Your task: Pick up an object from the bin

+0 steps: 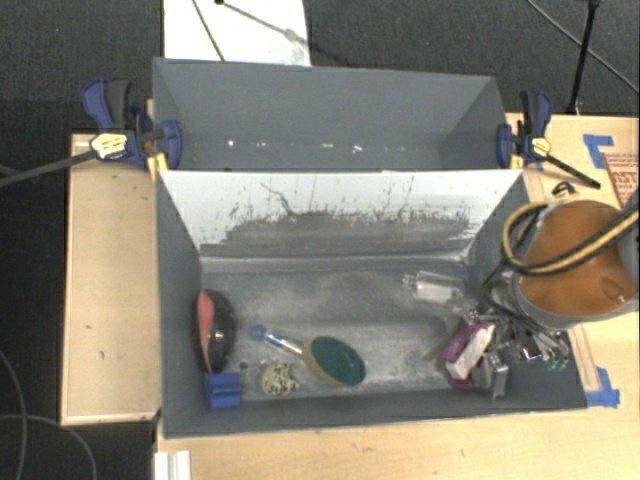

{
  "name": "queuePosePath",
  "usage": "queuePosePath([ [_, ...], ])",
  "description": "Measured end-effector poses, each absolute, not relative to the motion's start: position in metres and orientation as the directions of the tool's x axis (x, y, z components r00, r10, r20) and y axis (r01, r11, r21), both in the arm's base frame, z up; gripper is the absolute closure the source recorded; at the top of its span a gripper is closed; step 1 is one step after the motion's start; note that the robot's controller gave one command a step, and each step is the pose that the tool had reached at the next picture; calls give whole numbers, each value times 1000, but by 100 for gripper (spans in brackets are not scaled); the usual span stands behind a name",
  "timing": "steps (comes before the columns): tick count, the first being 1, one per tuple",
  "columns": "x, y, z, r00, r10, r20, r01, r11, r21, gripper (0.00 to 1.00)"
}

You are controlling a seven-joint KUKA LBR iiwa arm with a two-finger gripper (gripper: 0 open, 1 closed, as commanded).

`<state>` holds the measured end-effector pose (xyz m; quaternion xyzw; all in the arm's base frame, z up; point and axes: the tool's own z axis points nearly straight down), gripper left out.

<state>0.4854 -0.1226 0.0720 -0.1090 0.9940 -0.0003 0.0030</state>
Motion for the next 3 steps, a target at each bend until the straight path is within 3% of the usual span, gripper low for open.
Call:
queuePosePath([
  [1, 486, -122, 72, -976, -218, -6, -218, 976, -1, 100],
  [2, 499, -79, 199, -977, -212, -9, -212, 977, -2, 100],
  [3, 533, -75, 263, -982, -190, -11, -190, 982, -3, 100],
])
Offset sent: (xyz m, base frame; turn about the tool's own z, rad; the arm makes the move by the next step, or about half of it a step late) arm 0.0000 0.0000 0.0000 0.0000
